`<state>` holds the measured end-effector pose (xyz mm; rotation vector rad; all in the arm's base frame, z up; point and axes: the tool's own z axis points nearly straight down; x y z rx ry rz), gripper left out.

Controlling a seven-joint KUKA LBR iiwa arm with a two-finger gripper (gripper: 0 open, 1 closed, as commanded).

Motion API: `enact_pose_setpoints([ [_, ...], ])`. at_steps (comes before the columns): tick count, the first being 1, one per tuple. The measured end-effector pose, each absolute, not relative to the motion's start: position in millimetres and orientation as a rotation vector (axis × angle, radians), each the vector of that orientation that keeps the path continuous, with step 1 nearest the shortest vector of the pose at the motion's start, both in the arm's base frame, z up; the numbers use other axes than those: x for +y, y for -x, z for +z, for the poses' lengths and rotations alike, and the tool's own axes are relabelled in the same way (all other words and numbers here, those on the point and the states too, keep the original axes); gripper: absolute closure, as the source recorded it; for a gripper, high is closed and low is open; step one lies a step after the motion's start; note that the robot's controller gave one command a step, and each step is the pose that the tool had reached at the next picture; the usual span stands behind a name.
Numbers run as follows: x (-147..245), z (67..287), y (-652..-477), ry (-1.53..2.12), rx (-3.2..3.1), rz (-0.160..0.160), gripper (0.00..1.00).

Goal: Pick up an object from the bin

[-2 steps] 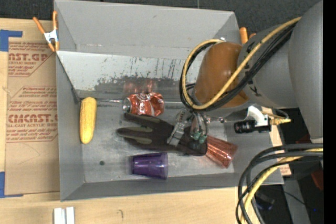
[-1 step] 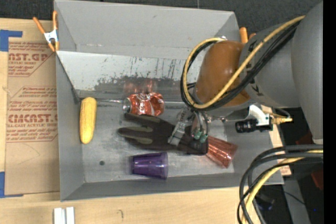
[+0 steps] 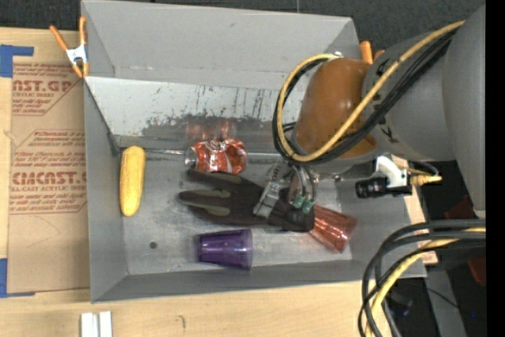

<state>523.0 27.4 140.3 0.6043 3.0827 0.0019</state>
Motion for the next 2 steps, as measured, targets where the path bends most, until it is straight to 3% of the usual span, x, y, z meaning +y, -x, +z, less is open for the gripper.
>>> enact_pose_setpoints([
  [2,27.7,151.2,-522.8,-0.604,3.084,0.001,1.00],
])
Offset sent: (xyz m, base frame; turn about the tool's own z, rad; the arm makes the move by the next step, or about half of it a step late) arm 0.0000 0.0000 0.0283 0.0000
